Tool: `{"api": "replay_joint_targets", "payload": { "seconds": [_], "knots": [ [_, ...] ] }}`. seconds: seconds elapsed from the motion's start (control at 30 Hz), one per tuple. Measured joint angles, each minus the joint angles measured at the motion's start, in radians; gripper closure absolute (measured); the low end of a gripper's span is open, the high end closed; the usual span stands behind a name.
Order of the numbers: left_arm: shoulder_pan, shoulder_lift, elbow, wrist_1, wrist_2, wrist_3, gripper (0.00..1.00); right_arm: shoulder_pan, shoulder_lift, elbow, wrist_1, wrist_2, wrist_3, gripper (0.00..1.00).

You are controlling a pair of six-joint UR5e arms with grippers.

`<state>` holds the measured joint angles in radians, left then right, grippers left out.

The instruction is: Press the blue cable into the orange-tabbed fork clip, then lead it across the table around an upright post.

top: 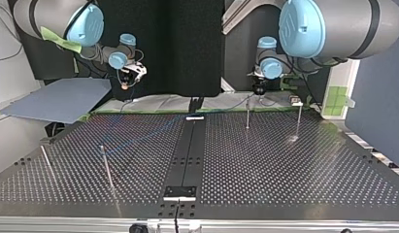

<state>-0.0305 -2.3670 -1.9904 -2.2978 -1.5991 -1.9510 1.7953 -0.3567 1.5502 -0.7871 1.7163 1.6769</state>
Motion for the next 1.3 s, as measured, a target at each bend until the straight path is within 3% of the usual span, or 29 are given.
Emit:
{"api": "replay_joint_targets", "payload": {
  "seconds": [0.37,0.7,0.87,1.3],
  "knots": [
    [0.007,0.027,-0.036,0.050,0.010,-0.013,0.03,0.001,0.000,0.000,0.000,0.000,0.000,1.00],
    [0.005,0.043,-0.094,0.114,0.083,-0.015,0.03,0.001,0.000,0.000,0.002,0.000,0.000,1.00],
    [0.000,0.074,-0.126,0.138,0.095,-0.014,0.03,0.002,0.000,0.000,0.002,0.000,0.000,1.00],
    [-0.008,0.179,-0.188,0.133,0.088,-0.012,0.03,0.002,0.000,-0.003,0.005,0.000,0.000,1.00]
  ]
}}
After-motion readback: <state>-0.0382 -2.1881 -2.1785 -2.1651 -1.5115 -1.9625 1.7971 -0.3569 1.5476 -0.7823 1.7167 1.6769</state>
